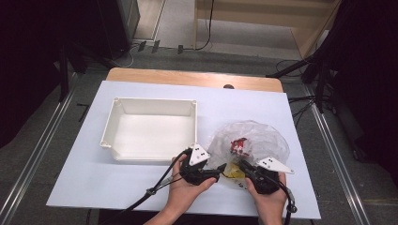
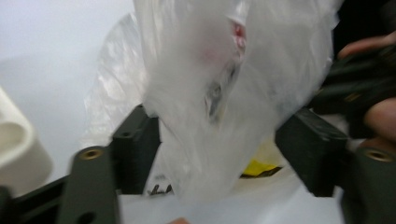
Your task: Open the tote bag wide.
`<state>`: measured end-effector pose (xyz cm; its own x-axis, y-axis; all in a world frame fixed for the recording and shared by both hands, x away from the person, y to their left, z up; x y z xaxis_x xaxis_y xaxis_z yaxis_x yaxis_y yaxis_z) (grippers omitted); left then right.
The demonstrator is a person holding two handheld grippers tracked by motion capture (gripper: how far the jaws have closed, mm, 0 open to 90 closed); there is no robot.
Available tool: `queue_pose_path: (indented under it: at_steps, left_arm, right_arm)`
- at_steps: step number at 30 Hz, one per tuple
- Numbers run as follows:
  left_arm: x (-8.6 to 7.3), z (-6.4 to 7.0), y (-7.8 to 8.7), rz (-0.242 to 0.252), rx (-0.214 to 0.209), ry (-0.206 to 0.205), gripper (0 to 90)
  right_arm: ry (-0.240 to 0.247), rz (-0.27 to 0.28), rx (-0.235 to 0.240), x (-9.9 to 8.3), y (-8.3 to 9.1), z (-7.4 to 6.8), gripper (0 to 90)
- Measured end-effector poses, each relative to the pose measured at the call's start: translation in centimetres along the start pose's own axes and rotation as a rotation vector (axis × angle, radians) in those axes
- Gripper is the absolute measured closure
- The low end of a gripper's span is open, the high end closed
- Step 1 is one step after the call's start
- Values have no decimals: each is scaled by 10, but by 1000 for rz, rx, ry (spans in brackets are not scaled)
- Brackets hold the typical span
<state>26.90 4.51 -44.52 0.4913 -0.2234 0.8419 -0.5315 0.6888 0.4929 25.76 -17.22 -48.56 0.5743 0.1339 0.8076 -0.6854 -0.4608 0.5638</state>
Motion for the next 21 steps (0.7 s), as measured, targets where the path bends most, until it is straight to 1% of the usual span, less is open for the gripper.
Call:
queue_pose_path:
  at_steps: [2,5,6,7,9,10,11,12,13,14,16,17,18,19,21]
  left_arm:
    - [6,-1,9,30,-19,6,227]
    - [16,1,21,84,-44,7,140]
    - [19,3,24,98,-52,4,135]
    - [22,6,26,108,-47,0,127]
    - [28,11,28,122,-42,-15,108]
    - [31,13,29,129,-42,-30,110]
    - [32,15,28,131,-31,-39,144]
    - [33,16,26,123,-32,-42,226]
    - [33,16,23,109,-34,-46,361]
    - [32,15,18,86,-27,-47,485]
    - [27,11,6,40,-22,-34,630]
    - [23,8,0,20,-10,-34,692]
    - [23,8,0,20,-10,-34,726]
    - [13,3,-12,-20,7,-17,758]
    - [3,-1,-24,-59,20,-13,791]
  right_arm:
    - [-8,-47,2,-4,-5,2,854]
    - [-13,-88,1,-8,-11,4,857]
    - [-13,-97,-3,-8,-12,4,860]
    - [-14,-97,-1,-8,-12,4,861]
    - [-9,-103,-1,-8,-13,4,866]
    - [-7,-103,0,-8,-13,4,867]
    - [-8,-103,2,-8,-12,4,867]
    - [-8,-103,4,-8,-12,4,866]
    - [-8,-102,8,-8,-12,4,863]
    - [-8,-99,12,-8,-11,4,852]
    - [-14,-80,24,-7,-8,3,837]
    - [-16,-64,26,-6,-5,3,833]
    - [-20,-46,32,-4,-2,3,830]
    - [-19,-28,36,-3,2,3,829]
    - [-19,16,33,2,10,3,830]
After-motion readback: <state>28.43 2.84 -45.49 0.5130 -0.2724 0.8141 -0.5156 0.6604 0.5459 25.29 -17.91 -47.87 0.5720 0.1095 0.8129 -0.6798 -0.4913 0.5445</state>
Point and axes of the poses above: each handheld gripper's, and its own axes: y roughly backward along the jaws, x roughly out of its top, z roughly to its right, the point moved 2 cm from there along -y, roughly forward along the jaws, and after that the axes turned 2 degrees about y, right-handed, at the moved point
